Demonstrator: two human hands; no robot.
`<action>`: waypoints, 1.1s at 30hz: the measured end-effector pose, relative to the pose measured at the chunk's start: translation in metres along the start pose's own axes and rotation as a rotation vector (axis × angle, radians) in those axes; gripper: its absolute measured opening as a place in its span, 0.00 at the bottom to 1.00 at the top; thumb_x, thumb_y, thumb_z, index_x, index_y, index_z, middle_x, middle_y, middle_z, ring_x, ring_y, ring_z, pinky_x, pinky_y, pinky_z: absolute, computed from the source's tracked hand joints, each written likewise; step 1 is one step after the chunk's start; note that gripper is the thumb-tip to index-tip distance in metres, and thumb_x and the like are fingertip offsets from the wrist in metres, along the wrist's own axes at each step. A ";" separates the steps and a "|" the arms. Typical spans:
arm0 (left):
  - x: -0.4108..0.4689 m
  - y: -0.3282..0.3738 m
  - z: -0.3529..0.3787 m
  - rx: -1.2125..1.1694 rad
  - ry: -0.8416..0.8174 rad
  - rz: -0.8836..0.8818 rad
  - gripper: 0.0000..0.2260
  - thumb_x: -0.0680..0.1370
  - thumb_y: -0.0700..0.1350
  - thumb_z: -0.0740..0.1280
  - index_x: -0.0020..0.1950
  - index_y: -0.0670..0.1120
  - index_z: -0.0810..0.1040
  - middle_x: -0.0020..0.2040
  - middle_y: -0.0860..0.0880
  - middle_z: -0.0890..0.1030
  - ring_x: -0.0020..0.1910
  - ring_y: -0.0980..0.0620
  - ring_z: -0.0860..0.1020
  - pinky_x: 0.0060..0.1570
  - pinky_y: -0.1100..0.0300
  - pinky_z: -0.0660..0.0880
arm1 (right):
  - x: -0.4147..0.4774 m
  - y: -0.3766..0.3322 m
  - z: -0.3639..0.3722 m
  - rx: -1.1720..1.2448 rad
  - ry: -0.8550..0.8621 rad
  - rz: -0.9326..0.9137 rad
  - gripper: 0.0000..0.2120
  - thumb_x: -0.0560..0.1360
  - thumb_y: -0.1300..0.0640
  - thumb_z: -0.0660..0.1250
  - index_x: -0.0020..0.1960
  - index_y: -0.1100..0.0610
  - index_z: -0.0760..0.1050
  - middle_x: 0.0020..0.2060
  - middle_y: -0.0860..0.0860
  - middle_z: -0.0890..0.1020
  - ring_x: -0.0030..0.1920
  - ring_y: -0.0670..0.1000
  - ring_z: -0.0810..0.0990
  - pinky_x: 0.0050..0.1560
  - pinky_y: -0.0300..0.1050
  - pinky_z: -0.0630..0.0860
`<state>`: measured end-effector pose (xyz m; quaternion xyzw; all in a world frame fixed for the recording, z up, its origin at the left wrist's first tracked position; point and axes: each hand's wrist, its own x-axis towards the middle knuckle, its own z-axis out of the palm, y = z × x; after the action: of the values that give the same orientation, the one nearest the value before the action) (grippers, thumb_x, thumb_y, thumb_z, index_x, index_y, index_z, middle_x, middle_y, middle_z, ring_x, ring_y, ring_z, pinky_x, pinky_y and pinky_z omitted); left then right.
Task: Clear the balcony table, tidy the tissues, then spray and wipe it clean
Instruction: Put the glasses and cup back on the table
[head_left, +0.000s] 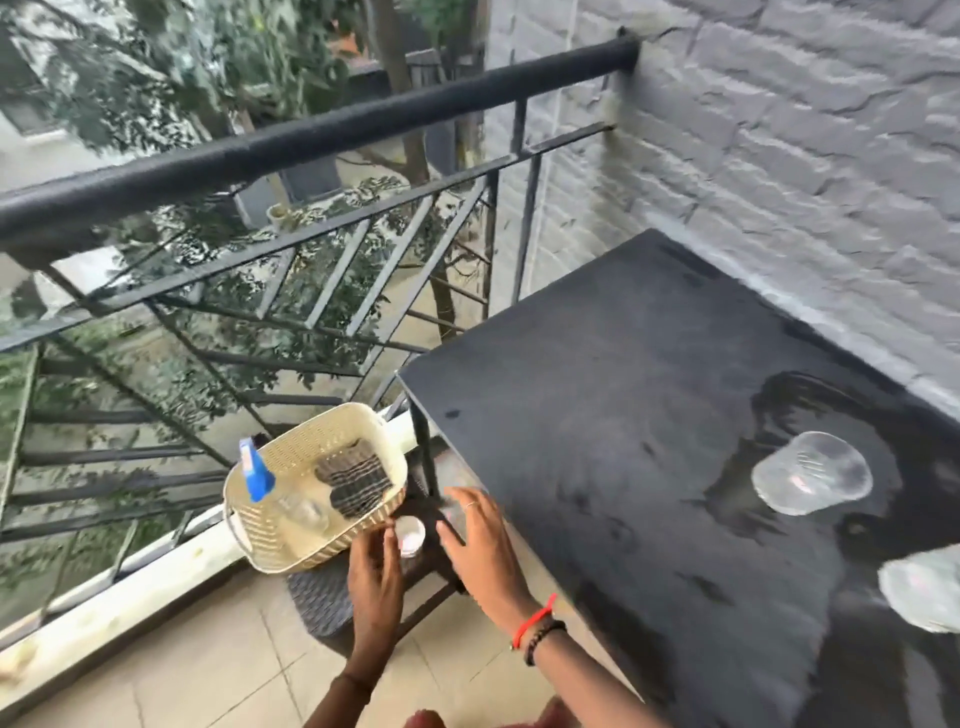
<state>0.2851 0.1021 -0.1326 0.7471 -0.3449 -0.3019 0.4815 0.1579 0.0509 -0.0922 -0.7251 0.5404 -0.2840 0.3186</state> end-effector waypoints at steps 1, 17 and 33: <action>0.002 -0.012 -0.003 0.027 -0.015 -0.042 0.03 0.80 0.41 0.63 0.50 0.43 0.76 0.48 0.44 0.79 0.49 0.44 0.77 0.48 0.56 0.70 | -0.003 0.008 0.015 -0.002 -0.064 0.054 0.23 0.74 0.48 0.60 0.66 0.56 0.70 0.61 0.52 0.74 0.65 0.50 0.69 0.65 0.44 0.67; 0.086 -0.148 0.031 0.375 -0.442 -0.393 0.14 0.82 0.47 0.57 0.41 0.44 0.76 0.43 0.46 0.78 0.44 0.48 0.73 0.42 0.58 0.65 | 0.050 0.135 0.191 -0.276 -0.477 0.320 0.50 0.59 0.50 0.78 0.74 0.56 0.56 0.69 0.55 0.67 0.68 0.57 0.67 0.66 0.53 0.69; 0.092 -0.134 0.026 0.371 -0.469 -0.322 0.12 0.81 0.40 0.59 0.39 0.41 0.73 0.36 0.45 0.75 0.36 0.50 0.71 0.26 0.72 0.63 | 0.037 0.119 0.198 -0.247 -0.318 0.353 0.36 0.62 0.48 0.76 0.66 0.50 0.64 0.61 0.51 0.75 0.62 0.54 0.73 0.57 0.55 0.75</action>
<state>0.3482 0.0545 -0.2766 0.7770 -0.3730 -0.4698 0.1908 0.2450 0.0203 -0.3067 -0.6884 0.6323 -0.0385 0.3533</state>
